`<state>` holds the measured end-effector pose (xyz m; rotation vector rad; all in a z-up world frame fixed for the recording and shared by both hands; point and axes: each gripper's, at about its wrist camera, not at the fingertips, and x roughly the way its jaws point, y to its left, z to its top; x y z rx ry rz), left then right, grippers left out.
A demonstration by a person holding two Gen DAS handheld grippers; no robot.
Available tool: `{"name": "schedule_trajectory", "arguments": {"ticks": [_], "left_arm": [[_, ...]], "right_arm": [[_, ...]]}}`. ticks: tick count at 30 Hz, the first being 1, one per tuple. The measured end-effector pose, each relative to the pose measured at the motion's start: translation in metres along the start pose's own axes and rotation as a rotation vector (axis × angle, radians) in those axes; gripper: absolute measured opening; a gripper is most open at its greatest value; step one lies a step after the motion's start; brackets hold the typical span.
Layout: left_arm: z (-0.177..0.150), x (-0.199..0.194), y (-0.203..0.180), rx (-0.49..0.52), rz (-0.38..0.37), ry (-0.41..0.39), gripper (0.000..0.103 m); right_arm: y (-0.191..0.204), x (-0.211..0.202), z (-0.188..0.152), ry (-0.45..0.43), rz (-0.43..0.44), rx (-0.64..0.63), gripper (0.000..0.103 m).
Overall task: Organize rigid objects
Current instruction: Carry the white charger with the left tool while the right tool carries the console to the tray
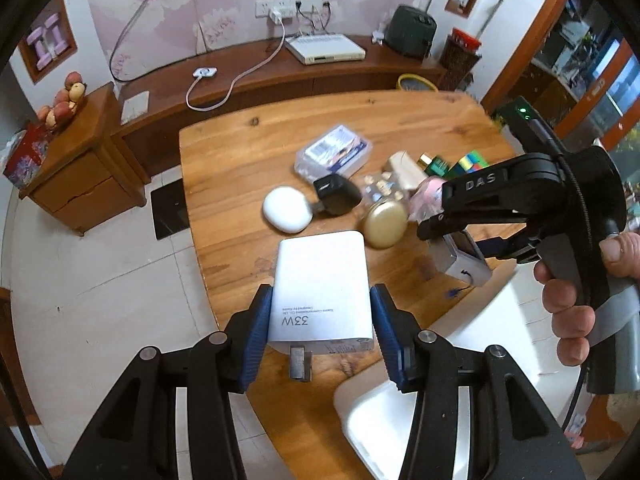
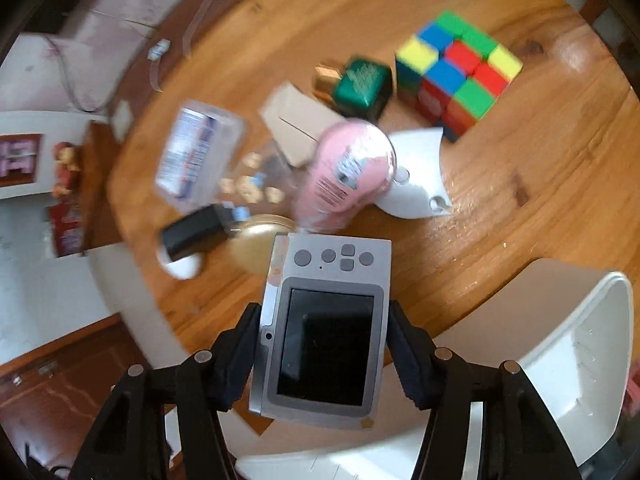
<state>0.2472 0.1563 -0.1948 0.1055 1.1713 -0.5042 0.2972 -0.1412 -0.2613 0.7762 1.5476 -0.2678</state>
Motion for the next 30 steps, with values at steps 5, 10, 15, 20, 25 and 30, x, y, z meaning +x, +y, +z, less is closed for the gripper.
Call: {"name": "schedule_trajectory", "arguments": {"ticks": [5,10,15,20,25,30], "left_arm": [[-0.005,-0.034,-0.017,-0.025,-0.001,-0.040,0.052],[-0.017,-0.072,-0.048,-0.031,0.001,-0.070,0.052],[-0.033,-0.106,-0.087,-0.041,0.004,-0.117,0.052],[-0.052,-0.116,-0.125,-0.054,0.020,-0.113,0.052],[-0.074,-0.086,-0.145,-0.083,0.058,-0.010,0.052],[-0.099,-0.030,-0.152,-0.101,0.155,0.102,0.052]], "right_arm": [[-0.014,-0.048,-0.013,-0.010,0.139,-0.063,0.061],[-0.003,-0.085,-0.059,-0.060,0.209,-0.238,0.061],[-0.022,-0.124,-0.111,-0.112,0.197,-0.409,0.061],[-0.053,-0.139,-0.149,-0.183,0.121,-0.557,0.061],[-0.091,-0.118,-0.166,-0.176,0.048,-0.616,0.061],[-0.124,-0.070,-0.164,-0.109,-0.012,-0.592,0.061]]}}
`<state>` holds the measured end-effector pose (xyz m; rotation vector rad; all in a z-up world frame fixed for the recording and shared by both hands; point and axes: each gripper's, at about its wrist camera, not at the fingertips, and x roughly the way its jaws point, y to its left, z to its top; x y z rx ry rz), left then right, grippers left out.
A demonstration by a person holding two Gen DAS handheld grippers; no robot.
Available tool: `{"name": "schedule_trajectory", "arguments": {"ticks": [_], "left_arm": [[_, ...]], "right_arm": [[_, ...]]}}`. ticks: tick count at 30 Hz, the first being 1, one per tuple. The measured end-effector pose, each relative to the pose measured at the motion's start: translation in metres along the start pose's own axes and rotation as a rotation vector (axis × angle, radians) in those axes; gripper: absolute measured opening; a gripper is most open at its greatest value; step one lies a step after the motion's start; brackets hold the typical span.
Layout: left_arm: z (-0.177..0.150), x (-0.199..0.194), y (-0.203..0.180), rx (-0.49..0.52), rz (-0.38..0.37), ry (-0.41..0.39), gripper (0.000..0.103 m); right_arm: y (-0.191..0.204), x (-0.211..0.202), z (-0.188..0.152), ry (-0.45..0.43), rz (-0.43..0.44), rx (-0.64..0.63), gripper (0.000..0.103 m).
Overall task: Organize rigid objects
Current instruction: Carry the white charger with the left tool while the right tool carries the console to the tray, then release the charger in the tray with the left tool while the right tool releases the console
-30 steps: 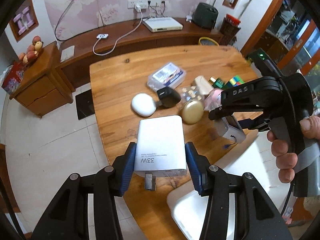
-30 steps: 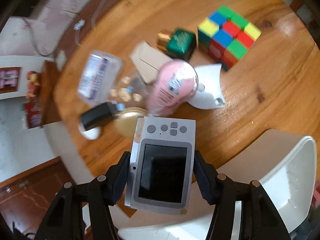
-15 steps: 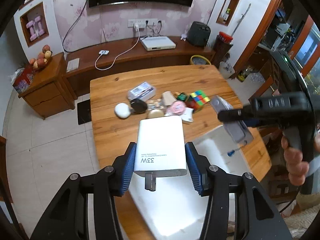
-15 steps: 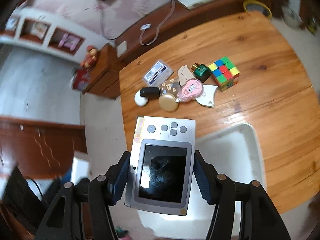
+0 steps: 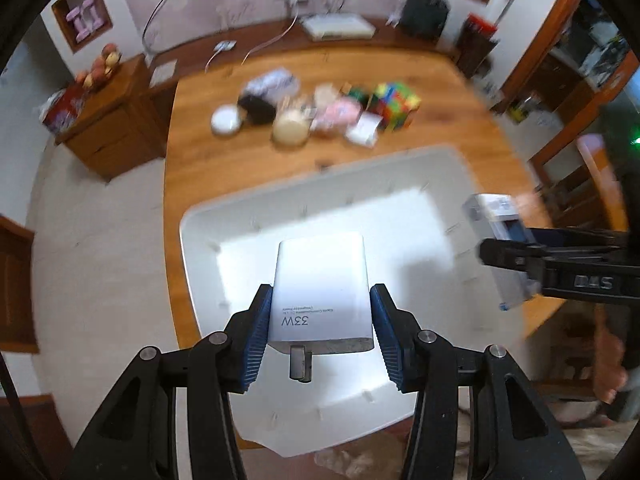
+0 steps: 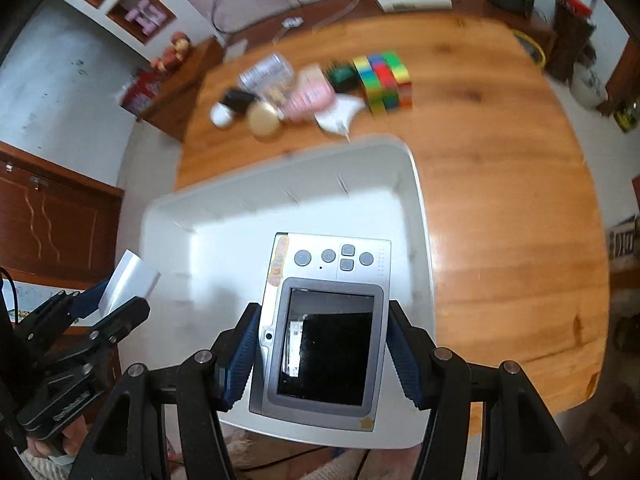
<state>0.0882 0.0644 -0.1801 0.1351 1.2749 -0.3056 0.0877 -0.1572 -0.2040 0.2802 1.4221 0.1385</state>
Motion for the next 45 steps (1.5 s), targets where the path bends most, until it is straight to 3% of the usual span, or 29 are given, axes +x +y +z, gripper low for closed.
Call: {"name": "schedule_trajectory", "arguments": {"ticks": [4,9,16,30,35,37,45], "left_arm": [[-0.013,0.049,-0.003,-0.031,0.051,0.084,0.052],[-0.023,0.089,-0.007,-0.063,0.052,0.163,0.052],[-0.028,0.115,-0.008,-0.072,0.059,0.203,0.052],[-0.036,0.108,-0.003,-0.064,0.088,0.175,0.054],[-0.037,0.097,-0.002,-0.088,0.082,0.169,0.075],[-0.034,0.089,-0.001,-0.099,0.078,0.162,0.079],[-0.037,0.059,-0.006,-0.139,0.044,0.134,0.079]], "right_arm": [[-0.015,0.037,-0.004,0.073,-0.026,0.023,0.061],[0.007,0.069,-0.011,0.062,-0.183,-0.156,0.061],[0.032,0.091,-0.011,0.051,-0.290,-0.262,0.061],[0.052,0.105,-0.018,0.036,-0.412,-0.406,0.067],[0.061,0.100,-0.023,0.031,-0.410,-0.456,0.074],[0.076,0.094,-0.043,0.018,-0.409,-0.485,0.076],[0.082,0.070,-0.057,-0.037,-0.377,-0.503,0.079]]}}
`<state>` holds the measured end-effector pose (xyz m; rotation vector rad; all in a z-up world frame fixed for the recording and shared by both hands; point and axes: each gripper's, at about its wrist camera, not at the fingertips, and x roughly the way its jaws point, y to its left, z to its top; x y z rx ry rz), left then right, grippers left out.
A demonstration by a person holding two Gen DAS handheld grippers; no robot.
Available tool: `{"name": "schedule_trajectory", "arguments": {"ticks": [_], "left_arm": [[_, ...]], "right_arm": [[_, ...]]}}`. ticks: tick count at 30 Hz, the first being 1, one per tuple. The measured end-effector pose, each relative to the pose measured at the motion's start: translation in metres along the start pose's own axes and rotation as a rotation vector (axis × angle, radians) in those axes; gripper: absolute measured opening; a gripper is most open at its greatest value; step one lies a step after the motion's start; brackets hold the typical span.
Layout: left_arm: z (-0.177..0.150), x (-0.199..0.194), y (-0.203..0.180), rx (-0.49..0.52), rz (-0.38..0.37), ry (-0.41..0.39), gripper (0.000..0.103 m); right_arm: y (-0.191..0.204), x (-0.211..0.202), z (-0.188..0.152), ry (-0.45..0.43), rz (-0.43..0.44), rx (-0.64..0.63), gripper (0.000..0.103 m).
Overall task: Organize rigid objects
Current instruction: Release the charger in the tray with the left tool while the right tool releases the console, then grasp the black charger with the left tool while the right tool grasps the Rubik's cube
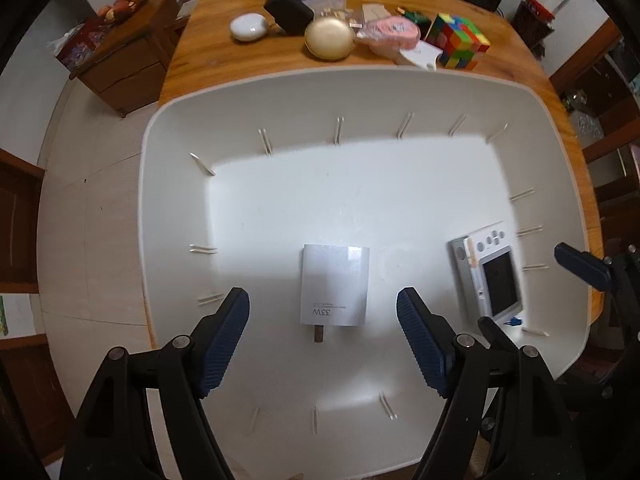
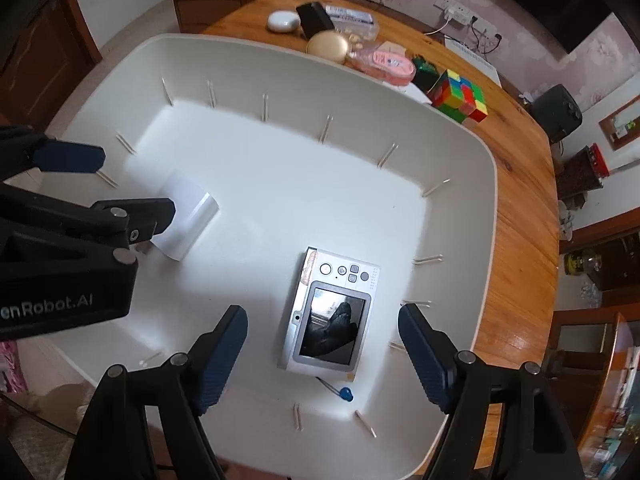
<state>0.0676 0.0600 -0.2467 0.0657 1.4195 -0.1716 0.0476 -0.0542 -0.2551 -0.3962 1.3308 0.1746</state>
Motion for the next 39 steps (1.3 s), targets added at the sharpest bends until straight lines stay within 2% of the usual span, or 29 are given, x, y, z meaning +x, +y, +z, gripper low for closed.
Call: {"name": "schedule_trajectory", "arguments": {"ticks": [3,11,14,21,29,39], "left_arm": [[-0.005,-0.017,0.002,-0.013,-0.016,-0.020,0.079],[0.021,-0.041,0.008,-0.028,-0.036,-0.095,0.079],[0.018,-0.056,0.003,-0.026,-0.040,-0.129,0.079],[0.016,-0.092,-0.015,-0.012,-0.004,-0.237,0.079],[0.013,-0.138,-0.025,-0.057,0.009,-0.342,0.079],[0.021,-0.169,-0.029,-0.087,0.063,-0.402,0.080]], "right_arm": [[-0.004,-0.014,-0.002,-0.031,0.020,0.018,0.079],[-0.020,-0.048,-0.004,-0.109,0.076,0.074,0.079],[-0.025,-0.061,-0.007,-0.144,0.087,0.084,0.079],[-0.038,-0.092,-0.018,-0.232,0.089,0.088,0.079],[-0.061,-0.121,-0.032,-0.315,0.121,0.098,0.079],[-0.099,-0.138,-0.025,-0.360,0.155,0.172,0.079]]}}
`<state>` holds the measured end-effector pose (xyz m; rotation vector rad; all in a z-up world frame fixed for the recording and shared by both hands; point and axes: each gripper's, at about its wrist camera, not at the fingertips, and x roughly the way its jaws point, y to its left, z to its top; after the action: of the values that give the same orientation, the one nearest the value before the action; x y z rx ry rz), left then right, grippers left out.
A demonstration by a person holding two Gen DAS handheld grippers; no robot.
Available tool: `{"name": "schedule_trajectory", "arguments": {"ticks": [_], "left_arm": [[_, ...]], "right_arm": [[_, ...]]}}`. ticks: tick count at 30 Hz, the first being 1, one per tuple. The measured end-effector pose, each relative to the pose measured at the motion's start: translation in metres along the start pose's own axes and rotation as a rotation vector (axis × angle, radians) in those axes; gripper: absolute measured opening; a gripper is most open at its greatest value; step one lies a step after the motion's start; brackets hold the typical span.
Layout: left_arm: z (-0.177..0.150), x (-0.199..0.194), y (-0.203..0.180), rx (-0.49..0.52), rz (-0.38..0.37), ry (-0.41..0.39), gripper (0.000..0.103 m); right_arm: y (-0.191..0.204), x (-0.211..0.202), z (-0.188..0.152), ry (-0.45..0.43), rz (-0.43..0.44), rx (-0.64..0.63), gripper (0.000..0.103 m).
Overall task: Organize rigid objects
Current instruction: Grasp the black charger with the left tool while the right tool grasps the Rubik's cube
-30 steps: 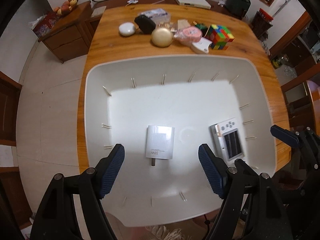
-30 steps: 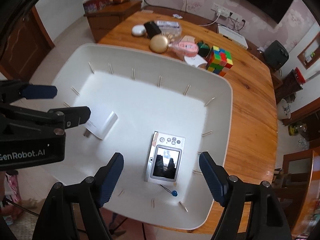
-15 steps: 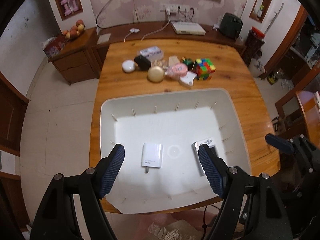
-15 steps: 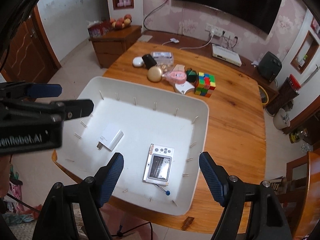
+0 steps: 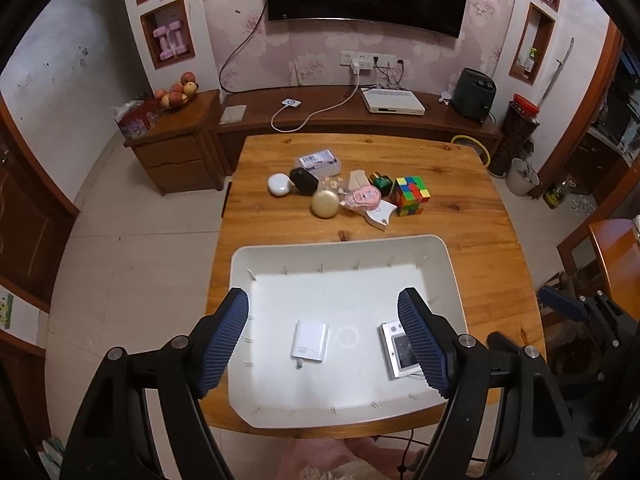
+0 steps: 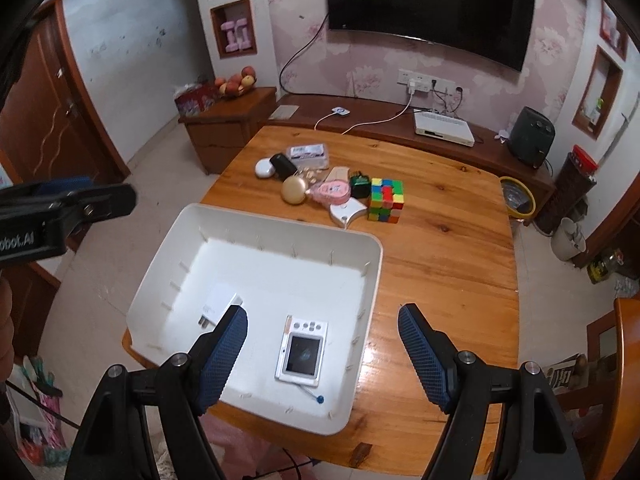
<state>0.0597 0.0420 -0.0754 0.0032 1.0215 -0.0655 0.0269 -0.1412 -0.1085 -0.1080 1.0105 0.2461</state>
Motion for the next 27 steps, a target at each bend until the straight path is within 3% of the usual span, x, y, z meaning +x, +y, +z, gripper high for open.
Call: {"name": "schedule_trajectory", "arguments": {"ticks": [5,12,20,27], "left_arm": [[0.018,0.002,0.007,-0.004,0.013,-0.001,0.081],[0.058,0.032,0.023,0.003,-0.009,0.022,0.084],[0.111,0.103,0.039,0.048,-0.041,0.115,0.084],[0.146,0.190,0.060,-0.022,-0.082,0.262,0.084]], "right_arm": [[-0.011,0.004,0.016,-0.006,0.015,0.033,0.079],[-0.026,0.025,0.042,0.021,-0.031,0.077,0.079],[-0.055,0.073,0.090,0.077,-0.083,0.141,0.079],[-0.094,0.146,0.132,0.161,-0.100,0.224,0.079]]}}
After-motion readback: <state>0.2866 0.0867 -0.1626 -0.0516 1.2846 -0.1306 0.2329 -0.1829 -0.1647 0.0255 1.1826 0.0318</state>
